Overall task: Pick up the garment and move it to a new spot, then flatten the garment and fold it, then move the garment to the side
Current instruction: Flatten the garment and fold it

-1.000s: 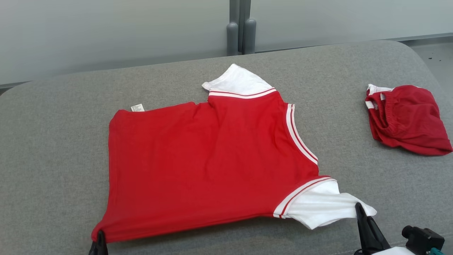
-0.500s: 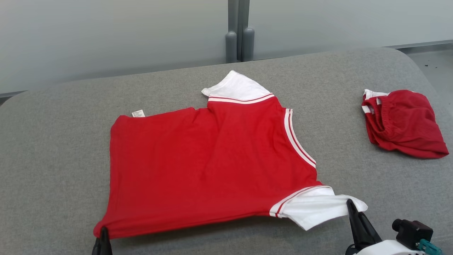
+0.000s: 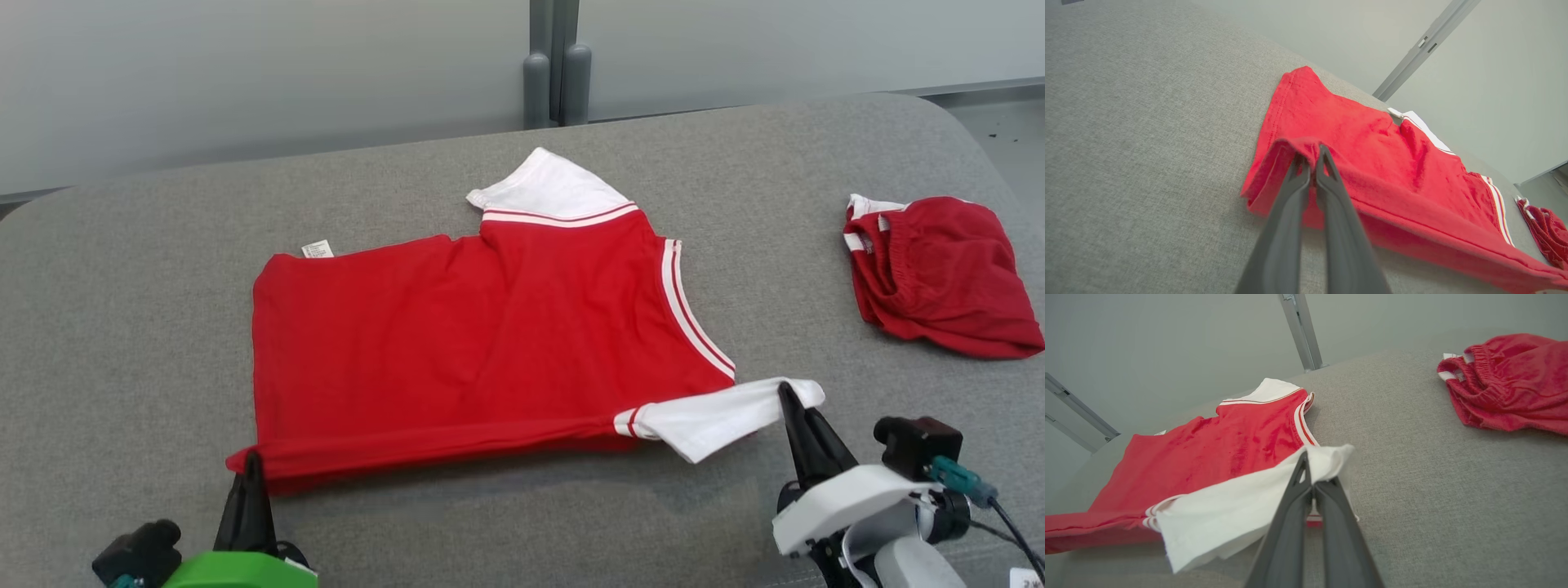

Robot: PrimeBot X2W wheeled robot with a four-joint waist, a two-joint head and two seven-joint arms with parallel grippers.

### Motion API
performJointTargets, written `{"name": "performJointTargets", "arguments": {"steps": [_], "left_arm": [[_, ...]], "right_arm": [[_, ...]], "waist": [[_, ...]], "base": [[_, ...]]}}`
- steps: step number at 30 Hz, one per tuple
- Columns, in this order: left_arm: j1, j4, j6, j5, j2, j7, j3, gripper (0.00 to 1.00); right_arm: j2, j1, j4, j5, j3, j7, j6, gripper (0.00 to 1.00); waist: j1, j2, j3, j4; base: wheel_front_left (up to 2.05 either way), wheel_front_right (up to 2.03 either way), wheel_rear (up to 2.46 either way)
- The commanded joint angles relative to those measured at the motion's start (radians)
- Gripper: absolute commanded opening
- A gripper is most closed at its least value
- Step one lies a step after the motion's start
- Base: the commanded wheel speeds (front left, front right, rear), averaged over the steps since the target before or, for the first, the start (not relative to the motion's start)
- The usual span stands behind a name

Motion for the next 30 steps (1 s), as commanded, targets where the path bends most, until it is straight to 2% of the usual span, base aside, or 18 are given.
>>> {"name": "performJointTargets", "arguments": {"steps": [1, 14, 24, 25, 26, 27, 28, 29, 30], "left_arm": [[-0.022, 0.009, -0.004, 0.011, 0.008, -0.002, 0.001, 0.00], [-0.245, 0.243, -0.003, 0.038, 0.030, -0.002, -0.038, 0.00], [-0.317, 0.304, -0.003, 0.054, 0.028, -0.002, -0.053, 0.00], [-0.319, 0.304, -0.003, 0.055, 0.027, -0.002, -0.056, 0.02], [-0.321, 0.303, -0.003, 0.057, 0.026, -0.002, -0.061, 0.20], [-0.321, 0.303, -0.003, 0.057, 0.026, -0.002, -0.061, 0.20], [-0.322, 0.301, -0.003, 0.058, 0.025, -0.002, -0.064, 0.40], [-0.322, 0.298, -0.003, 0.060, 0.024, -0.002, -0.068, 0.91], [-0.322, 0.295, -0.003, 0.060, 0.023, -0.002, -0.071, 1.00]], "right_arm": [[-0.006, -0.018, 0.010, -0.009, 0.002, 0.001, -0.001, 0.00], [-0.049, -0.298, 0.268, -0.033, 0.118, 0.016, -0.001, 0.00], [-0.035, -0.483, 0.508, -0.005, 0.233, -0.014, -0.001, 0.00], [-0.034, -0.498, 0.530, -0.004, 0.242, -0.019, -0.001, 0.00], [-0.032, -0.511, 0.549, 0.001, 0.249, -0.024, -0.001, 0.29], [-0.032, -0.511, 0.549, 0.001, 0.249, -0.024, -0.001, 0.29], [-0.030, -0.522, 0.567, 0.006, 0.257, -0.030, -0.001, 0.51], [-0.028, -0.533, 0.583, 0.008, 0.264, -0.035, -0.001, 1.00], [-0.030, -0.545, 0.598, 0.009, 0.269, -0.042, -0.001, 1.00]], "waist": [[0.0000, -0.0001, 0.013, 0.005], [0.0000, -0.0001, 0.084, 0.034], [0.0000, -0.0001, 0.110, 0.055], [0.0000, -0.0001, 0.111, 0.058], [0.0000, -0.0001, 0.112, 0.060], [0.0000, -0.0001, 0.112, 0.060], [0.0000, -0.0001, 0.113, 0.062], [0.0000, -0.0001, 0.113, 0.064], [0.0000, -0.0001, 0.114, 0.066]], "base": [[0.00, 0.00, 0.00], [0.00, 0.00, 0.00], [0.00, 0.00, 0.00], [0.00, 0.00, 0.00], [0.00, 0.00, 0.00], [0.00, 0.00, 0.00], [0.00, 0.00, 0.00], [0.00, 0.00, 0.00], [0.00, 0.00, 0.00]]}}
